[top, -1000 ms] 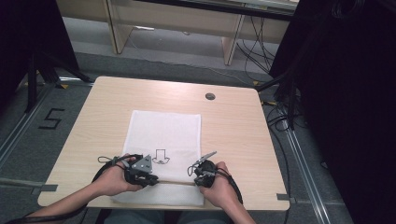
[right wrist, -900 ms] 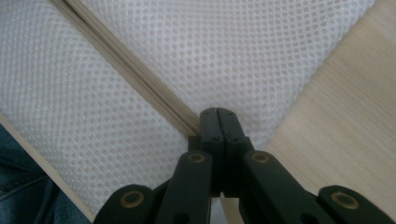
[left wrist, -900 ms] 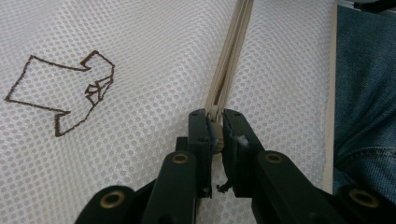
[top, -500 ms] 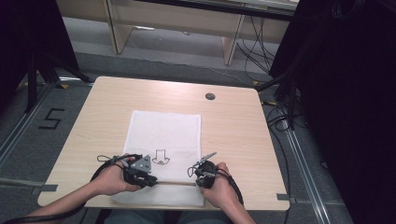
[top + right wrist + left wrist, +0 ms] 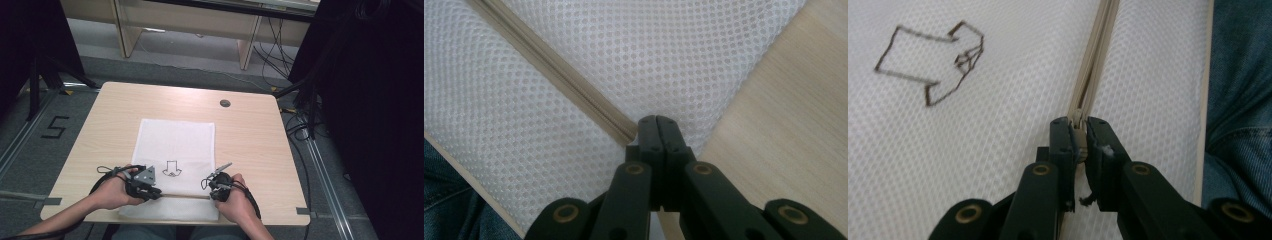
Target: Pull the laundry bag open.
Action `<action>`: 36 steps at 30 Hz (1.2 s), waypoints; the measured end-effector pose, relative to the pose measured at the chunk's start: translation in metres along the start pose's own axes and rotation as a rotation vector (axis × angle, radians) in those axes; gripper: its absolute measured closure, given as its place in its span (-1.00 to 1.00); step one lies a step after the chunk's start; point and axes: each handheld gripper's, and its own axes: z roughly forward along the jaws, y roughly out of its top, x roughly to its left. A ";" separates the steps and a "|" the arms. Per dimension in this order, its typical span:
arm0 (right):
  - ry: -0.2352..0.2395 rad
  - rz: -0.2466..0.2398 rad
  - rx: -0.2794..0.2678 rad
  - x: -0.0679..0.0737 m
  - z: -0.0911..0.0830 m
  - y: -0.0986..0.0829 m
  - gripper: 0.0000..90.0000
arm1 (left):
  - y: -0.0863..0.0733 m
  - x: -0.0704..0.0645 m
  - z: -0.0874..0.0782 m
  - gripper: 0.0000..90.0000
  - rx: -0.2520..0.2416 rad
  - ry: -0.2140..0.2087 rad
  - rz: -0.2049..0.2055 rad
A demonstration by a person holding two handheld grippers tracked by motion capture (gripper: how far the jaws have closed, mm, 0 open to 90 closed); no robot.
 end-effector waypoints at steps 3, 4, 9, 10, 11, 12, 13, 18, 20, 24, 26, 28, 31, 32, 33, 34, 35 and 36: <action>0.006 0.014 0.012 0.001 -0.001 0.000 1.00 | -0.003 -0.001 -0.005 0.82 -0.018 -0.001 -0.015; 0.008 0.003 0.010 0.000 0.000 0.001 1.00 | -0.003 -0.003 -0.007 0.81 -0.022 0.004 -0.012; -0.005 -0.003 0.003 0.001 0.000 0.000 1.00 | -0.005 -0.002 -0.007 0.82 -0.026 0.001 -0.013; -0.003 -0.001 0.001 0.000 0.000 0.000 1.00 | -0.006 -0.001 -0.008 0.82 -0.002 0.013 0.003; -0.002 0.000 0.001 0.000 0.000 0.000 1.00 | -0.007 0.000 -0.009 0.81 -0.012 0.006 -0.009; -0.001 -0.001 0.000 0.000 0.000 0.000 1.00 | -0.008 0.000 -0.010 0.81 -0.004 0.011 -0.002; 0.000 -0.001 0.001 0.000 0.000 0.000 1.00 | -0.009 -0.001 -0.011 0.82 -0.028 0.000 -0.026; 0.001 0.001 0.001 0.000 0.000 0.000 1.00 | -0.016 0.003 -0.017 0.81 -0.026 0.010 -0.045; -0.001 -0.003 0.000 0.000 0.000 0.000 1.00 | -0.018 0.004 -0.020 0.81 -0.002 0.031 -0.013; -0.001 0.007 0.006 0.000 0.000 0.000 1.00 | -0.026 0.006 -0.025 0.81 -0.006 0.044 -0.043; -0.005 -0.004 0.003 0.000 0.000 0.000 1.00 | -0.030 0.008 -0.028 0.81 0.016 0.071 -0.036; -0.012 -0.006 0.006 0.000 0.000 0.000 1.00 | -0.036 0.010 -0.032 0.81 0.013 0.076 -0.058; -0.014 -0.006 0.007 0.000 0.000 0.000 1.00 | -0.039 0.011 -0.036 0.81 -0.033 0.053 -0.098; -0.016 -0.012 0.013 0.000 0.000 0.001 1.00 | -0.038 0.010 -0.036 0.81 -0.025 0.065 -0.086; -0.018 -0.004 0.017 0.001 0.000 0.001 1.00 | -0.037 0.010 -0.035 0.81 -0.011 0.069 -0.069; -0.021 -0.004 0.018 0.002 0.000 0.001 1.00 | -0.037 0.010 -0.034 0.81 -0.006 0.076 -0.067; -0.018 -0.001 0.020 0.002 -0.001 0.001 1.00 | -0.037 0.011 -0.034 0.81 0.001 0.065 -0.068; -0.019 -0.007 0.014 0.001 0.000 0.000 1.00 | -0.038 0.010 -0.034 0.81 -0.008 0.072 -0.075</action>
